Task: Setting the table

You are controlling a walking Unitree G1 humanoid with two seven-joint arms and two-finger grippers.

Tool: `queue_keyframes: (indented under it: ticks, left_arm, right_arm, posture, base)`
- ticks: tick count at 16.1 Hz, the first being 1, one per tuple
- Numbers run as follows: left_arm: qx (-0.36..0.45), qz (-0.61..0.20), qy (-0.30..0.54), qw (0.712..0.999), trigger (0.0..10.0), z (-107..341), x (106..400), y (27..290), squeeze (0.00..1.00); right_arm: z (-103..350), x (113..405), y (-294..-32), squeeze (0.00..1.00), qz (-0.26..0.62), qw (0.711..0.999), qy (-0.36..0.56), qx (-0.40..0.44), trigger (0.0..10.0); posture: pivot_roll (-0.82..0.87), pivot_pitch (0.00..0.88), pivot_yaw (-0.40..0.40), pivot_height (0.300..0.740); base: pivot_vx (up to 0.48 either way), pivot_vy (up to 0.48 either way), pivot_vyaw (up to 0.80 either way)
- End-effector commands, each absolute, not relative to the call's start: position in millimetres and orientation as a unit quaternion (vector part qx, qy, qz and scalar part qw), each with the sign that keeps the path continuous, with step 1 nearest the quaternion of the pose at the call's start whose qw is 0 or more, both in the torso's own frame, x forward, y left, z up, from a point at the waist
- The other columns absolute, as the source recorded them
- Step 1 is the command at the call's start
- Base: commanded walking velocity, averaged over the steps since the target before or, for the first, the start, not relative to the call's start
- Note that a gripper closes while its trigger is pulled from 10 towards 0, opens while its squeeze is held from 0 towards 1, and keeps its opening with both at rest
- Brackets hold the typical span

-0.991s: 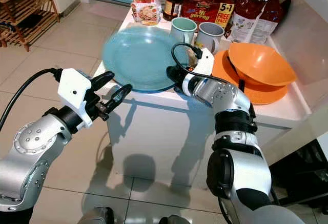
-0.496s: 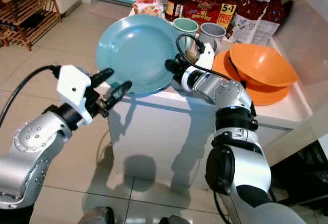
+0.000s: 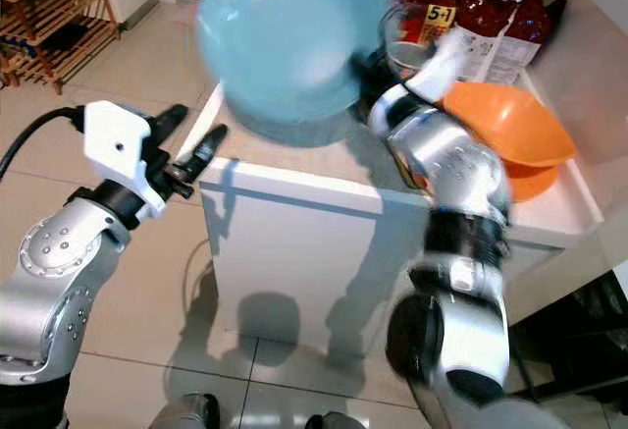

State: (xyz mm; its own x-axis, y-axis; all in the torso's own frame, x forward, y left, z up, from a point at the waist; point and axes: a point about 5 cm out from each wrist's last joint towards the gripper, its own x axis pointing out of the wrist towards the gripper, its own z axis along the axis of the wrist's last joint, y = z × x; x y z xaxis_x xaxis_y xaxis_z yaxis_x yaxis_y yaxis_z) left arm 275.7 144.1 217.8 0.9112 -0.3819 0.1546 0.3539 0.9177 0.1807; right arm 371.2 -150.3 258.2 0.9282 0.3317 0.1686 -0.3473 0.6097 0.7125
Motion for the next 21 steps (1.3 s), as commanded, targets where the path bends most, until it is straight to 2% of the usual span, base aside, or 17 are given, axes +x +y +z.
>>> queue_keyframes:
  ticks: [1, 4, 6, 8, 11, 15, 18, 20, 21]
  left_arm:
    - [0.072, -0.186, -0.095, 0.975, 10.0, 219.1, 275.5, 142.1, 0.0]
    - [0.072, -0.203, -0.086, 0.973, 10.0, 214.7, 269.0, 136.8, 0.0]
    - [0.069, -0.208, -0.087, 0.972, 10.0, 215.5, 268.9, 132.3, 0.0]
    - [0.069, -0.21, -0.09, 0.971, 10.0, 216.8, 271.1, 129.7, 0.0]
    - [0.068, -0.203, -0.073, 0.974, 10.0, 206.3, 274.4, 127.5, 0.0]
    - [0.071, -0.188, -0.073, 0.977, 10.0, 200.5, 272.1, 126.7, 0.0]
    - [0.074, -0.188, -0.071, 0.977, 10.0, 196.5, 269.0, 131.0, 0.0]
    - [0.088, -0.196, -0.07, 0.974, 10.0, 193.3, 261.5, 138.1, 0.0]
    - [0.091, -0.197, -0.069, 0.974, 10.0, 193.3, 257.6, 143.5, 0.0]
  right_arm:
    - [277.0, 357.4, -157.7, 0.0, 0.192, 0.917, -0.083, 0.34, 10.0]
    - [267.8, 319.1, -160.0, 0.0, 0.189, 0.913, -0.097, 0.347, 10.0]
    - [262.6, 303.7, -158.6, 0.0, 0.185, 0.907, -0.11, 0.362, 10.0]
    - [254.5, 296.4, -157.4, 0.0, 0.161, 0.91, -0.11, 0.366, 10.0]
    - [235.3, 287.4, -162.9, 0.0, 0.104, 0.939, -0.086, 0.317, 10.0]
    - [220.6, 273.8, -157.6, 0.0, 0.102, 0.946, -0.072, 0.299, 10.0]
    - [217.9, 260.4, -149.8, 0.0, 0.172, 0.944, -0.092, 0.267, 10.0]
    - [215.0, 237.5, -145.6, 0.0, 0.319, 0.913, -0.068, 0.246, 10.0]
    - [216.0, 232.3, -152.9, 0.0, 0.34, 0.909, -0.061, 0.233, 10.0]
  posture:
    - [0.08, 0.065, -0.098, 0.74]
    - [0.07, 0.063, -0.087, 0.74]
    - [0.07, 0.059, -0.08, 0.74]
    - [0.07, 0.055, -0.071, 0.74]
    - [0.05, 0.038, -0.073, 0.74]
    - [0.06, 0.026, -0.082, 0.74]
    - [0.06, 0.023, -0.086, 0.74]
    - [0.06, 0.019, -0.087, 0.74]
    - [0.06, 0.018, -0.087, 0.74]
  base:
    - [0.0, 0.0, 0.0]
    - [0.0, 0.0, 0.0]
    - [-0.131, 0.0, 0.0]
    - [-0.129, 0.0, 0.0]
    - [0.0, 0.0, 0.0]
    - [0.0, -0.19, 0.0]
    - [0.0, -0.48, 0.0]
    - [0.0, -0.48, 0.0]
    - [0.0, -0.48, 0.0]
